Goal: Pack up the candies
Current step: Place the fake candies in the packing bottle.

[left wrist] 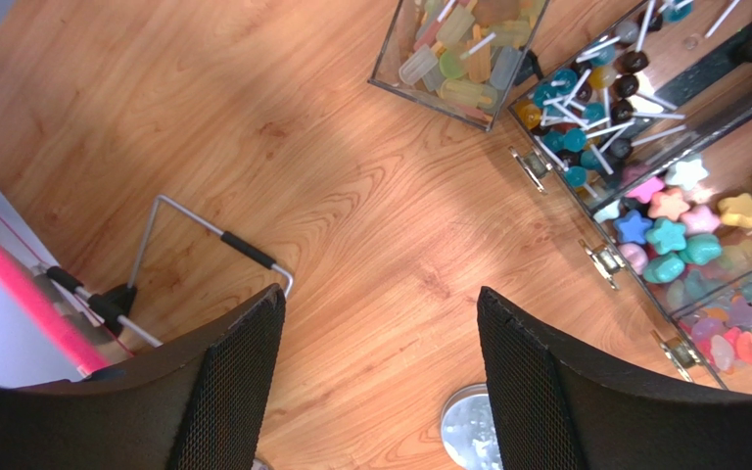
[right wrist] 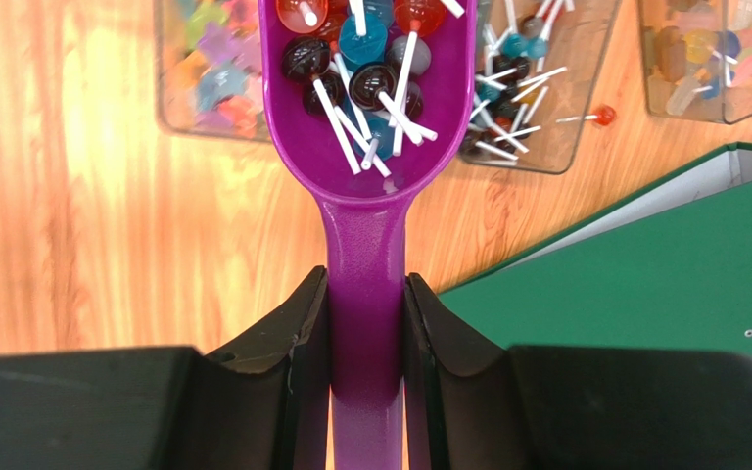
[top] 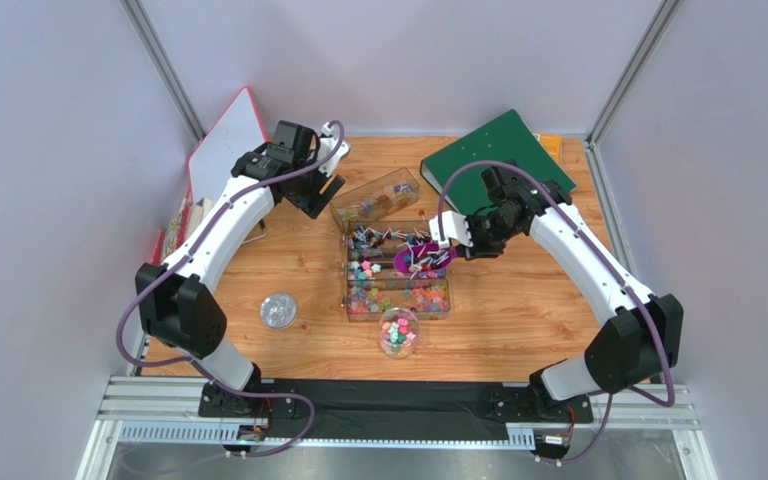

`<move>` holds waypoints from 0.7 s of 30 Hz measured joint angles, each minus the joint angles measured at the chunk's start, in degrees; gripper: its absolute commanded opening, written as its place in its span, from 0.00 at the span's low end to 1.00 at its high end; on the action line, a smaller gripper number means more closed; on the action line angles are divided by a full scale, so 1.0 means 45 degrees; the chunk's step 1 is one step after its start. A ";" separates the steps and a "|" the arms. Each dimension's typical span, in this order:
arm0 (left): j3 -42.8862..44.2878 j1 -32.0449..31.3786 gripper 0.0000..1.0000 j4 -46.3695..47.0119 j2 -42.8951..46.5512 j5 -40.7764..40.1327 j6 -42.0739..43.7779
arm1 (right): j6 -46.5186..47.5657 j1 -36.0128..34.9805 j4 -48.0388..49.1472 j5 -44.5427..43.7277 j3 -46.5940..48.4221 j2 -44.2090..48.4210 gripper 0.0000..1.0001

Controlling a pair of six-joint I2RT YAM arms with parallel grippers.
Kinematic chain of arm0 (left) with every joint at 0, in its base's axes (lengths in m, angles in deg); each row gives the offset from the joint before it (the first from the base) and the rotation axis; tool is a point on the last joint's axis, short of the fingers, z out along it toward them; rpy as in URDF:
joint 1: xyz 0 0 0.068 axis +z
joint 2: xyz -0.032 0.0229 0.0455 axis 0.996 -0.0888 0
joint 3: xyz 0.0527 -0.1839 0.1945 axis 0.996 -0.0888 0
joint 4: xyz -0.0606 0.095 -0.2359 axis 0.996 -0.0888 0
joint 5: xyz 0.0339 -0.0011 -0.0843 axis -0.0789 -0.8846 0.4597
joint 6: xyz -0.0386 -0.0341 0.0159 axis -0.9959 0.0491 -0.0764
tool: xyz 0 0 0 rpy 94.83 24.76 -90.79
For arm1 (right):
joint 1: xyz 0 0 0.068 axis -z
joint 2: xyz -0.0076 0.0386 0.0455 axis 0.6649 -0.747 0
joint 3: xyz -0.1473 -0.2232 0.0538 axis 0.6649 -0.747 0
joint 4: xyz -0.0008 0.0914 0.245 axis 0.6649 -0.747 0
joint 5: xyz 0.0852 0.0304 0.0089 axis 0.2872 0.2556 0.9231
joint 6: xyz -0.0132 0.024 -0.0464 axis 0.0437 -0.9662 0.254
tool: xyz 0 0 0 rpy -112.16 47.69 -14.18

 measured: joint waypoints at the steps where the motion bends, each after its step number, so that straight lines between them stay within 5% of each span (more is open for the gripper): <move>1: -0.0010 0.0000 0.78 0.0010 0.0214 0.0083 -0.0024 | 0.0243 -0.0078 -0.0316 -0.0155 0.0010 0.0155 0.00; 21: -0.1331 0.0000 0.78 0.0335 0.1768 0.0515 -0.0549 | 0.1515 -0.3390 -0.2438 -0.3526 -0.0058 0.1345 0.00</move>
